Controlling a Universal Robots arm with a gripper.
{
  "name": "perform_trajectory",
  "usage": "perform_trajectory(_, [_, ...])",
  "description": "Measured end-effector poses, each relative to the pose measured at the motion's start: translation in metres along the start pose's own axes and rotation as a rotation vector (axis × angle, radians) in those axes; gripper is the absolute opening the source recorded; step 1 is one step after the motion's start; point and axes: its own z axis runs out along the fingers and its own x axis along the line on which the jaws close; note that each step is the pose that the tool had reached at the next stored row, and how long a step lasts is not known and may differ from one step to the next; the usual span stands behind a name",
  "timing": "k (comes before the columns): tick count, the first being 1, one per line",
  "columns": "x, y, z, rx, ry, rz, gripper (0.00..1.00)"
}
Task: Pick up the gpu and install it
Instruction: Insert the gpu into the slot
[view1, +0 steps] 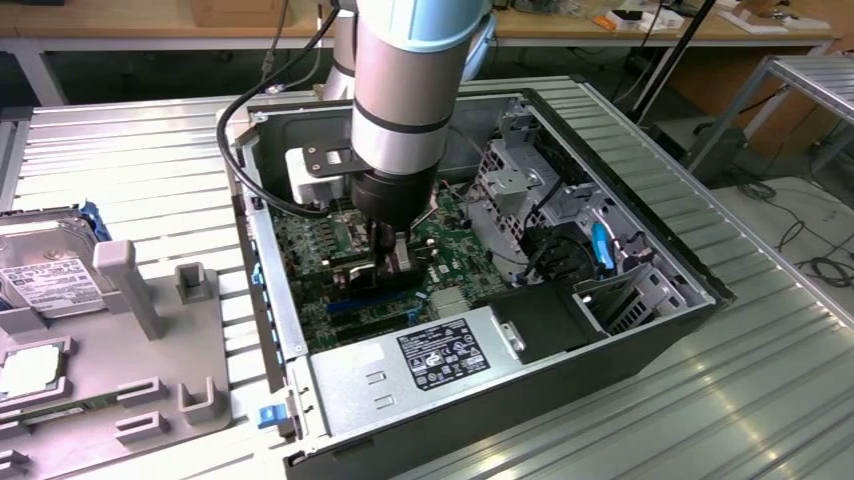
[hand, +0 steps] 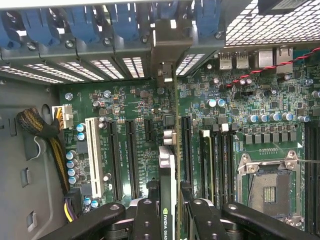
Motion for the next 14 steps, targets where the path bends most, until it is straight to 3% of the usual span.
perform_trajectory(14, [-0.0007, 0.0, -0.0014, -0.0002, -0.0002, -0.01, 0.27])
